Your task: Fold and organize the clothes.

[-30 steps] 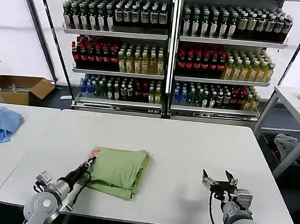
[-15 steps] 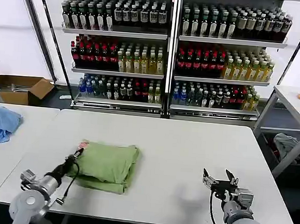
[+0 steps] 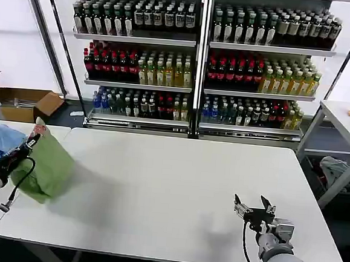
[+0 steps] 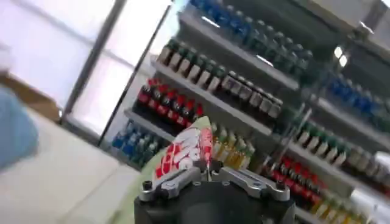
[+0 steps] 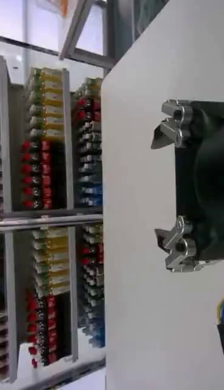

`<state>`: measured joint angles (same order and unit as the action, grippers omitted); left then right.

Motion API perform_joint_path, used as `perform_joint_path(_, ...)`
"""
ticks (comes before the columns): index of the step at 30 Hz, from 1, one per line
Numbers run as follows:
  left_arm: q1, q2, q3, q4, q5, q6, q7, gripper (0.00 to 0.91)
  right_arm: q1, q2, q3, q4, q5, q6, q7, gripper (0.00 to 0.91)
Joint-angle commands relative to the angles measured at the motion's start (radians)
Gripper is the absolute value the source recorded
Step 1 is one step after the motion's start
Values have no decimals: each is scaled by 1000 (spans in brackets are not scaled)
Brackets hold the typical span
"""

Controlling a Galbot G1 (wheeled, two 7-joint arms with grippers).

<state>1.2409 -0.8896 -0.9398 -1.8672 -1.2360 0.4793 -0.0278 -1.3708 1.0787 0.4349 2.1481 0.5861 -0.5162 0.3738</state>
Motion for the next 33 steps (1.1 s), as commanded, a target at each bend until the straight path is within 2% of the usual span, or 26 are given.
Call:
perform_joint_path(1,-1,41,543,61,876,-73,47,30,-22,1,7,7,-10,4,-2,907)
perform_joint_path(4,-48,-12,710,186,1125,-148,40,30,-33,-4,16,14,-10,7,-2,907)
perform_joint_path(9,-81,-60,802,72,1199,-123,38,30,-52,-13,44,31,-7,7,-3,907)
perform_joint_path(13,-142,-69,857,34,1134,-88,26,30,-74,-16,70,41,-4,10,-6,907)
perform_joint_path(18,-300,-113,936,142,989,-59,-28,30,-95,-16,84,58,-3,13,-10,907)
perform_joint_path(24,-453,-228,1016,182,780,-9,-102,30,-81,-27,82,65,2,9,-9,907)
perform_joint_path(28,-520,-311,1053,257,740,-55,-114,30,-65,-33,69,66,2,6,-11,907)
perform_joint_path(29,-524,-318,1055,265,740,-61,-113,60,-63,-34,66,65,2,6,-11,907)
perform_joint_path(30,-528,-329,1055,277,730,-76,-109,907,-57,-36,58,62,2,6,-12,907)
perform_joint_path(33,-501,-330,1044,248,665,-140,-113,907,-40,-43,40,53,2,6,-16,907)
